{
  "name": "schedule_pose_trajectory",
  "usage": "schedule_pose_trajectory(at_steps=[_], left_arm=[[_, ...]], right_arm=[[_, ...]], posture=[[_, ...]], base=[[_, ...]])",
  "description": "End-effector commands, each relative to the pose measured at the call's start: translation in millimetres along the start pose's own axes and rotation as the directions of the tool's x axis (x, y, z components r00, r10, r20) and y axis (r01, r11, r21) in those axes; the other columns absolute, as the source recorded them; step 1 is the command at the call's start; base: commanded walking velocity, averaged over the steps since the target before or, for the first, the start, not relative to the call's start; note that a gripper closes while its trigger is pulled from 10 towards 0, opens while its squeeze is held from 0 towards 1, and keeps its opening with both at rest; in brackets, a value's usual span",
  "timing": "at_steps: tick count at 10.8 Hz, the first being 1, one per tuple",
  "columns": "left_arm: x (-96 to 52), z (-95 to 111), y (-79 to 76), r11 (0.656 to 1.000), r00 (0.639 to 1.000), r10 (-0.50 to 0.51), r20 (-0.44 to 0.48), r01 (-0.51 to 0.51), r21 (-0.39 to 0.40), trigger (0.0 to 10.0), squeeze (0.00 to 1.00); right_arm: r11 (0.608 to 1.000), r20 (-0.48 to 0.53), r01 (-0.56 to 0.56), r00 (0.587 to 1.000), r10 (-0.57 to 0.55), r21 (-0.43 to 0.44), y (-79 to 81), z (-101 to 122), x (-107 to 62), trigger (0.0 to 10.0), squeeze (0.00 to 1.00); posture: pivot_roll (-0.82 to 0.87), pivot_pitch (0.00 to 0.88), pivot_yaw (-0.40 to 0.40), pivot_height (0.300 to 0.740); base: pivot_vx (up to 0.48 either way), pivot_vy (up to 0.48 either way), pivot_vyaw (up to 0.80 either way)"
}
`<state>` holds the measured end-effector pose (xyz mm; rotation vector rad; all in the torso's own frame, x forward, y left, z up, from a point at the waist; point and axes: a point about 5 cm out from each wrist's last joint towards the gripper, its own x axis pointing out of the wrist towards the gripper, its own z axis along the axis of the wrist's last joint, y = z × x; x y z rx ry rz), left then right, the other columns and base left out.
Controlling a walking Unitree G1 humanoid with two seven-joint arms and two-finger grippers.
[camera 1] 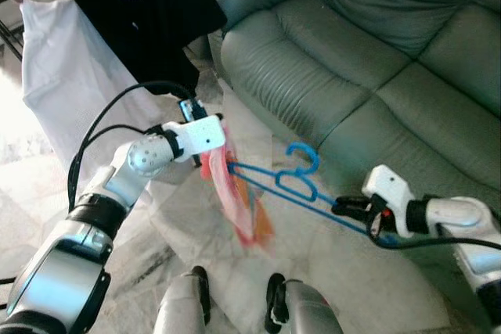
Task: Hang hanger
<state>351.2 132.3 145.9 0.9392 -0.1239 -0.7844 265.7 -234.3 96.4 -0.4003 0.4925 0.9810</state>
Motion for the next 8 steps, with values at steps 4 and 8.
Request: schedule_pose_trajectory(at_steps=[4, 8], left_arm=[[-1.6, 23.0, 20.8, 0.992, 0.993, 0.101, 0.053, -0.097, -0.086, 10.0, 0.0], [0.8, 29.7, 31.8, 0.967, 0.973, 0.227, 0.032, -0.221, -0.127, 10.0, 0.0]], right_arm=[[0.953, -0.019, 0.301, 0.953, -0.302, -0.017, -20.6, -12.5, 20.9, 10.0, 0.0], [0.852, 0.047, 0.523, 0.851, -0.522, -0.006, -34.9, -9.0, 24.1, 10.0, 0.0]], posture=[[-0.04, 0.205, -0.03, 0.74], [-0.04, 0.212, -0.025, 0.74]], base=[[0.0, 0.0, 0.0], [0.0, 0.0, 0.0]])
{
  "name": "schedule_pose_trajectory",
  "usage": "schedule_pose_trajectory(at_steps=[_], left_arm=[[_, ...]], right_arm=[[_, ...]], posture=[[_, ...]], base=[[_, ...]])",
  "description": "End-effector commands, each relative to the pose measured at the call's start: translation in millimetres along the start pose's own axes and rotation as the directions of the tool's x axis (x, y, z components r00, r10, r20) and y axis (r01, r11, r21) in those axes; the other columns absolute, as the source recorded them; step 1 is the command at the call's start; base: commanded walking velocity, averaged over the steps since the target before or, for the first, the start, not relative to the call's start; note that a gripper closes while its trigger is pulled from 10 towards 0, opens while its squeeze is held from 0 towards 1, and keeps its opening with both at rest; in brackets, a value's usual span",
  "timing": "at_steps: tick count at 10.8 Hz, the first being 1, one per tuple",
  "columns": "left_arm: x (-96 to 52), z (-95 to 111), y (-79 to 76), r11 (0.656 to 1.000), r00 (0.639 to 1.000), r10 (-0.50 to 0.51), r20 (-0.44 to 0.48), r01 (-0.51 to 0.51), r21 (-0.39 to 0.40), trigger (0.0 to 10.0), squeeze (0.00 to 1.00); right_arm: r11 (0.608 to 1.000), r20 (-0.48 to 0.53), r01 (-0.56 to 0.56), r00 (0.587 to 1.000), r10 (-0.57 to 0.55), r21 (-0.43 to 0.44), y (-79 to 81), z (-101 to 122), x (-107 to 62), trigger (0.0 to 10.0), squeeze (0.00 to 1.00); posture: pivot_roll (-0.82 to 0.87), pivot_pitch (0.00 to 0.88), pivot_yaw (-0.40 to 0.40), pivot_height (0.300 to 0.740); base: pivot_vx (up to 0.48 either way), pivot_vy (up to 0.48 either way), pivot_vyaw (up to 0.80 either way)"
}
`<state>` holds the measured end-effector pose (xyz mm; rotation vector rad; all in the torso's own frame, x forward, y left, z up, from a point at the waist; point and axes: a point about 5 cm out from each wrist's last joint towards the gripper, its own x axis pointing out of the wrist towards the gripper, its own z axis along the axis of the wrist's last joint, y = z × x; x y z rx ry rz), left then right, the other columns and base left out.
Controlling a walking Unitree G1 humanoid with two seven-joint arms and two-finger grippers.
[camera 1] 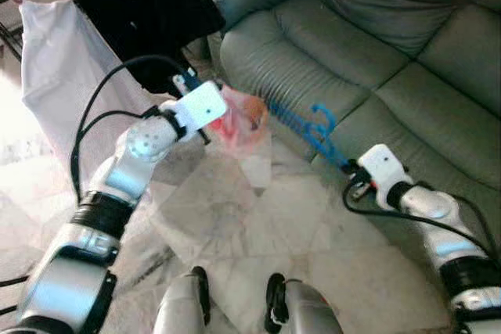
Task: Hang hanger
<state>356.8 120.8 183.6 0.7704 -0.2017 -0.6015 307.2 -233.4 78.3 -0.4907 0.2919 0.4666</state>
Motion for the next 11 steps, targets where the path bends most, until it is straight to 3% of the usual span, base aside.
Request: schedule_pose_trajectory(at_steps=[1, 3, 4, 7, 11], left_arm=[[1.1, 8.8, -3.0, 1.0, 0.999, 0.006, 0.034, -0.006, 0.002, 10.0, 0.0], [6.7, 10.0, -12.4, 0.996, 0.997, 0.082, 0.007, -0.081, -0.029, 10.0, 0.0], [8.5, -1.1, -10.5, 0.987, 0.985, 0.146, -0.091, -0.152, -0.061, 10.0, 0.0], [5.0, -22.4, -4.0, 0.973, 0.953, 0.215, -0.214, -0.228, -0.041, 10.0, 0.0], [1.4, -25.9, -8.6, 0.993, 0.975, 0.119, -0.187, -0.119, 0.009, 10.0, 0.0]], right_arm=[[1.0, 0.025, 0.022, 0.999, -0.022, 0.009, 1.8, 0.7, 1.7, 10.0, 0.0], [0.995, 0.106, -0.091, 0.99, 0.087, 0.037, 18.5, 13.9, 6.2, 10.0, 0.0], [0.984, 0.101, -0.18, 0.979, 0.179, 0.004, 22.6, 12.5, -1.1, 10.0, 0.0], [0.971, 0.071, -0.226, 0.97, 0.232, -0.083, -0.7, 13.0, -28.6, 10.0, 0.0], [0.904, 0.055, -0.423, 0.903, 0.426, -0.058, -6.1, 25.5, -49.5, 10.0, 0.0]], posture=[[-0.04, 0.213, -0.024, 0.74], [-0.04, 0.216, -0.026, 0.74], [-0.04, 0.218, -0.025, 0.74], [-0.06, 0.219, -0.018, 0.74], [-0.05, 0.218, -0.022, 0.74]], base=[[0.0, 0.0, 0.0], [0.0, 0.0, 0.0], [0.0, 0.0, 0.0], [0.0, 0.0, 0.0], [0.0, 0.0, 0.0]])
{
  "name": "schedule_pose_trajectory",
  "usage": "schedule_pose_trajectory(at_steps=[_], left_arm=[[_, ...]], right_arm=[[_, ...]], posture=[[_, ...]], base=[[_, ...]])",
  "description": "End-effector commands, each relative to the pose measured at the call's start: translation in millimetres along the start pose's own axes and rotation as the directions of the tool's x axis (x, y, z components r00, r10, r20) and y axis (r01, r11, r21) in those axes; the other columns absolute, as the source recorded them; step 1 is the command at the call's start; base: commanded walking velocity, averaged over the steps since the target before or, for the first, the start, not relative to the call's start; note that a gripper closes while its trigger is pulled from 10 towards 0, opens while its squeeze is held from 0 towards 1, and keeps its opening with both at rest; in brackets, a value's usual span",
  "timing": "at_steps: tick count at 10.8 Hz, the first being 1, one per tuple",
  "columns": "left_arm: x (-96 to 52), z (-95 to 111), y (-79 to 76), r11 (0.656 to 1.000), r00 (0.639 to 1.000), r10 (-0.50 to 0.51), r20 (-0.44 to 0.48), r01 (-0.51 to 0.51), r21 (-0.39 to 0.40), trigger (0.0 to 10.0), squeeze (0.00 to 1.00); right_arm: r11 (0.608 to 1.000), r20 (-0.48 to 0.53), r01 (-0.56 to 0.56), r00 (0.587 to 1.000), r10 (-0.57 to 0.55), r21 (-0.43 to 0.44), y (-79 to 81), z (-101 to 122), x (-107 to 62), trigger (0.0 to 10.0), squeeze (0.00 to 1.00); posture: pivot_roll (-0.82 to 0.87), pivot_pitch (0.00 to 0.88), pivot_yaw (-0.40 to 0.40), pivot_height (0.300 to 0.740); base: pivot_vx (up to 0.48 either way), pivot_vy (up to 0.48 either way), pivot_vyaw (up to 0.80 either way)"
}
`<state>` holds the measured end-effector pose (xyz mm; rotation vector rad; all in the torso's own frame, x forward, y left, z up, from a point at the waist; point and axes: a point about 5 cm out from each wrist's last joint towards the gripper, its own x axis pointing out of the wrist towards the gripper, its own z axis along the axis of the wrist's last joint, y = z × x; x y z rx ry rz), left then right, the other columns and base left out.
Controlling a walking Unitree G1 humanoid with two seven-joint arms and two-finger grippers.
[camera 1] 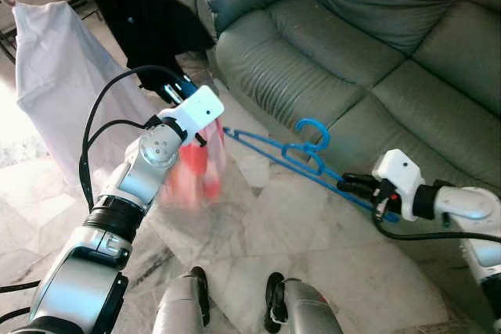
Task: Hang hanger
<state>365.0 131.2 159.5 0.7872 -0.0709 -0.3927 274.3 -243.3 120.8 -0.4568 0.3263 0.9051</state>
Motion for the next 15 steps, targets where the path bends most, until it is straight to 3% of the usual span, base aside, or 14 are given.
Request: schedule_pose_trajectory(at_steps=[1, 11, 12, 13, 15], left_arm=[[-0.9, -0.4, -0.8, 1.0, 1.0, -0.02, 0.006, 0.02, 0.017, 10.0, 0.0], [-0.9, -0.4, -0.8, 1.0, 1.0, -0.02, 0.006, 0.02, 0.017, 10.0, 0.0], [-0.6, 28.6, -4.2, 0.996, 0.989, -0.075, 0.128, 0.081, -0.045, 10.0, 0.0], [-9.8, 72.4, -20.0, 0.967, 0.921, -0.201, 0.335, 0.242, -0.085, 10.0, 0.0], [-14.6, 71.1, -35.0, 0.954, 0.906, -0.236, 0.351, 0.284, -0.092, 10.0, 0.0]], right_arm=[[1.0, -0.003, -0.025, 1.0, 0.025, -0.002, 1.9, 0.4, -2.7, 10.0, 0.0], [1.0, -0.003, -0.025, 1.0, 0.025, -0.002, 1.9, 0.4, -2.7, 10.0, 0.0], [0.997, 0.027, 0.026, 0.999, -0.028, 0.07, 0.6, -2.2, 8.2, 10.0, 0.0], [0.985, 0.052, 0.066, 0.996, -0.075, 0.158, 8.2, -10.0, 36.3, 10.0, 0.0], [0.987, 0.073, 0.043, 0.996, -0.055, 0.155, 10.5, -3.2, 45.3, 10.0, 0.0]], posture=[[-0.05, 0.218, -0.023, 0.74], [-0.05, 0.218, -0.023, 0.74], [-0.05, 0.213, -0.026, 0.74], [-0.04, 0.212, -0.026, 0.74], [-0.04, 0.212, -0.03, 0.74]], base=[[0.0, 0.0, 0.0], [0.0, 0.0, 0.0], [0.0, 0.0, 0.0], [0.0, 0.0, 0.0], [0.0, 0.0, 0.0]])
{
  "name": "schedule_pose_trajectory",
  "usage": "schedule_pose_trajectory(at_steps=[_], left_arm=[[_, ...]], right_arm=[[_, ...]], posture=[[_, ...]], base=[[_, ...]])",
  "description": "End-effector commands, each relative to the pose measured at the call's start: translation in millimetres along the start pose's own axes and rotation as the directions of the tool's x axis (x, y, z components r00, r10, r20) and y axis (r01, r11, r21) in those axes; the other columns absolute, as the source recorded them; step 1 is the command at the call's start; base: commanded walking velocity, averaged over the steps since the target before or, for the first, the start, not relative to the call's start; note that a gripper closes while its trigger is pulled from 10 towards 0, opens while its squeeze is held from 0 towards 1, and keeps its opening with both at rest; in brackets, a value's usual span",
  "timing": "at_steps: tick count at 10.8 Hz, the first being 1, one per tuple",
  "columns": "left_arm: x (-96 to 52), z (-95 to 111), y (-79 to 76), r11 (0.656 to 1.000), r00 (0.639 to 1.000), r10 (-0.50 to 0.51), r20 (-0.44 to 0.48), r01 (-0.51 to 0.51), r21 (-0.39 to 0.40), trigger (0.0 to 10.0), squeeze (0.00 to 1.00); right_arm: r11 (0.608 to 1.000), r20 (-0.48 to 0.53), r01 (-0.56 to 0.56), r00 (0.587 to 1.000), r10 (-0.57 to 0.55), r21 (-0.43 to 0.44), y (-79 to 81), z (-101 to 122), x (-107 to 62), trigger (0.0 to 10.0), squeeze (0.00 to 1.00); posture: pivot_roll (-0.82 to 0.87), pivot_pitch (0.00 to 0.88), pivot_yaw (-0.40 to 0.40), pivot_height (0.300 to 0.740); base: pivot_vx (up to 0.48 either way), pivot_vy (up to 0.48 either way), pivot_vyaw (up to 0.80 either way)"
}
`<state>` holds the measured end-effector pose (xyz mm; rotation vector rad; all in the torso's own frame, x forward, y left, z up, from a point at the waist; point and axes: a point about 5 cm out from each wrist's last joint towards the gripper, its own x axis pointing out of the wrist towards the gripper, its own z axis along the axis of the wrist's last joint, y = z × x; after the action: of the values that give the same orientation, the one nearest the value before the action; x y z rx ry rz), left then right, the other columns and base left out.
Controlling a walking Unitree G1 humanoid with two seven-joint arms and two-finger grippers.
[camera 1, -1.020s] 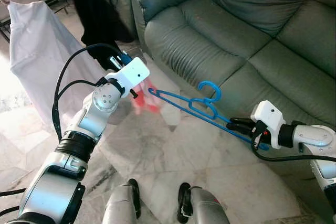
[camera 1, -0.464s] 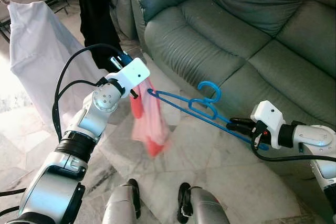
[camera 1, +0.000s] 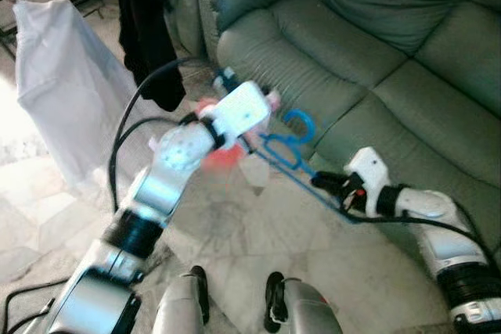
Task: Hang hanger
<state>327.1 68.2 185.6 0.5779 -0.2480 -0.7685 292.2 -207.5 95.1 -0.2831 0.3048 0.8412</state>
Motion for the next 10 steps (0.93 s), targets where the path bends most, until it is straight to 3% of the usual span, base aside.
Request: schedule_pose_trajectory(at_steps=[1, 4, 5, 6, 7, 8, 9, 10], left_arm=[[0.5, 3.8, -3.9, 1.0, 1.0, -0.016, 0.013, 0.016, 0.002, 10.0, 0.0], [-4.3, 7.6, 4.4, 1.0, 1.0, -0.013, 0.023, 0.013, 0.024, 10.0, 0.0], [-9.4, -4.7, 9.5, 0.988, 0.999, -0.022, -0.025, 0.025, 0.152, 10.0, 0.0], [-20.1, -29.1, 13.0, 0.974, 0.988, -0.059, -0.143, 0.088, 0.207, 10.0, 0.0], [-31.4, -62.1, 22.4, 0.97, 0.954, 0.019, -0.299, 0.056, 0.238, 10.0, 0.0], [-37.8, -80.2, 27.8, 0.973, 0.923, 0.107, -0.37, -0.02, 0.231, 10.0, 0.0], [-47.9, -102.4, 23.4, 0.98, 0.88, 0.193, -0.435, -0.15, 0.131, 10.0, 0.0], [-50.2, -110.6, 8.0, 0.976, 0.879, 0.182, -0.44, -0.216, -0.026, 10.0, 0.0]], right_arm=[[1.0, -0.001, -0.004, 1.0, 0.004, -0.007, 0.4, 1.1, 2.8, 10.0, 0.0], [1.0, -0.004, -0.018, 1.0, 0.018, -0.005, 3.0, -1.3, 5.7, 10.0, 0.0], [1.0, -0.035, -0.005, 0.999, 0.004, -0.02, 0.9, -6.8, -1.2, 10.0, 0.0], [0.998, -0.076, 0.052, 0.996, -0.055, -0.035, -8.8, -14.6, -13.5, 10.0, 0.0], [0.995, -0.077, 0.081, 0.993, -0.085, -0.051, -14.3, -14.6, -21.3, 10.0, 0.0], [0.992, -0.06, 0.112, 0.992, -0.115, -0.06, -15.9, -12.4, -21.4, 10.0, 0.0], [0.976, -0.002, 0.207, 0.978, -0.207, -0.062, -17.2, -7.6, -15.3, 10.0, 0.0], [0.97, 0.046, 0.241, 0.97, -0.239, -0.031, -8.9, -6.5, -5.0, 10.0, 0.0]], posture=[[-0.04, 0.212, -0.03, 0.74], [-0.04, 0.206, -0.031, 0.74], [-0.04, 0.205, -0.031, 0.74], [-0.04, 0.206, -0.03, 0.74], [-0.04, 0.207, -0.024, 0.74], [-0.04, 0.206, -0.02, 0.74], [-0.05, 0.205, -0.019, 0.74], [-0.04, 0.209, -0.02, 0.74]], base=[[0.0, 0.0, 0.0], [0.0, 0.0, 0.0], [0.0, 0.0, 0.0], [0.0, 0.0, 0.0], [0.0, 0.0, 0.0], [0.0, 0.0, 0.0], [0.0, 0.0, 0.0], [0.0, 0.0, 0.0]])
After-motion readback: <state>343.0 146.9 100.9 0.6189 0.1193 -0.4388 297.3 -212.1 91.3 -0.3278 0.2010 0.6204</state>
